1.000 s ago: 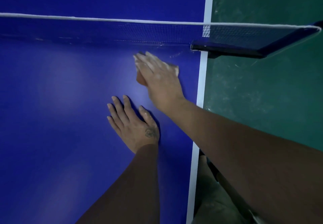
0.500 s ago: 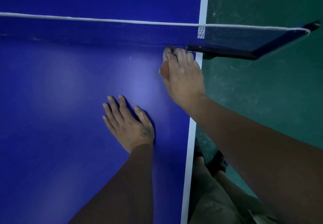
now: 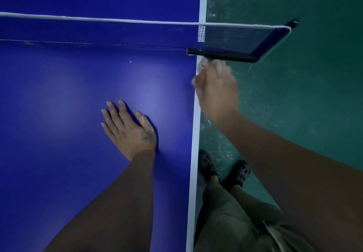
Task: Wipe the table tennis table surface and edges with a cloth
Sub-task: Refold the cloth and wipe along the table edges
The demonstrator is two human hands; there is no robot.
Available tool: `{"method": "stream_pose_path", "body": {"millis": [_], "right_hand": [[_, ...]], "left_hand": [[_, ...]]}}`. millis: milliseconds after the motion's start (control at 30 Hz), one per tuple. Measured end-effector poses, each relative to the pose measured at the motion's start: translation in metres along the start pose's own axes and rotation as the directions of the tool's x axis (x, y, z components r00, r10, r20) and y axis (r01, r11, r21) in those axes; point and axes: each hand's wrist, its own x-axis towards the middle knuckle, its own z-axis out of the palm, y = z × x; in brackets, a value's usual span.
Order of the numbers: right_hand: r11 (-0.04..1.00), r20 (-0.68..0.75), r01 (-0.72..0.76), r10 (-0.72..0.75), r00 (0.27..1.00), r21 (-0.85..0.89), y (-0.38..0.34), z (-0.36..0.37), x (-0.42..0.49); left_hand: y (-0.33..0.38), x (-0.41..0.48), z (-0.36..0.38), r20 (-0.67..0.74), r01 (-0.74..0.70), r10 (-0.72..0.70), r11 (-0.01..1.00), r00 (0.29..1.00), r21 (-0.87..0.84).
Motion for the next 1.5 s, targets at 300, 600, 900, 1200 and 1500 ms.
{"method": "stream_pose_path", "body": {"millis": [300,600,900,1200,1500], "right_hand": [[0.972,0.062,0.233,-0.230,0.971,-0.038,-0.033,0.025,0.034],[0.987,-0.073,-0.093,0.103,0.992,0.129,-0.014,0.014,-0.008],[0.915,0.001,0.393,-0.395,0.919,0.093,-0.174,0.061,0.076],[0.961,-0.021,0.251,-0.250,0.968,0.119,-0.050,0.058,0.005],[0.911,0.003,-0.300,0.312,0.950,0.284,0.030,0.014,-0.014]], "left_hand": [[0.002,-0.002,0.001,-0.043,-0.022,0.022,1.000,0.999,-0.005],[-0.001,0.002,0.002,-0.083,-0.029,0.028,1.000,0.996,-0.012],[-0.006,0.003,0.005,-0.092,-0.037,0.035,0.999,0.995,-0.023],[-0.005,0.004,0.005,-0.085,-0.028,0.027,0.999,0.996,-0.018],[-0.003,0.002,0.001,-0.045,-0.025,0.023,0.999,0.999,-0.039]]}}
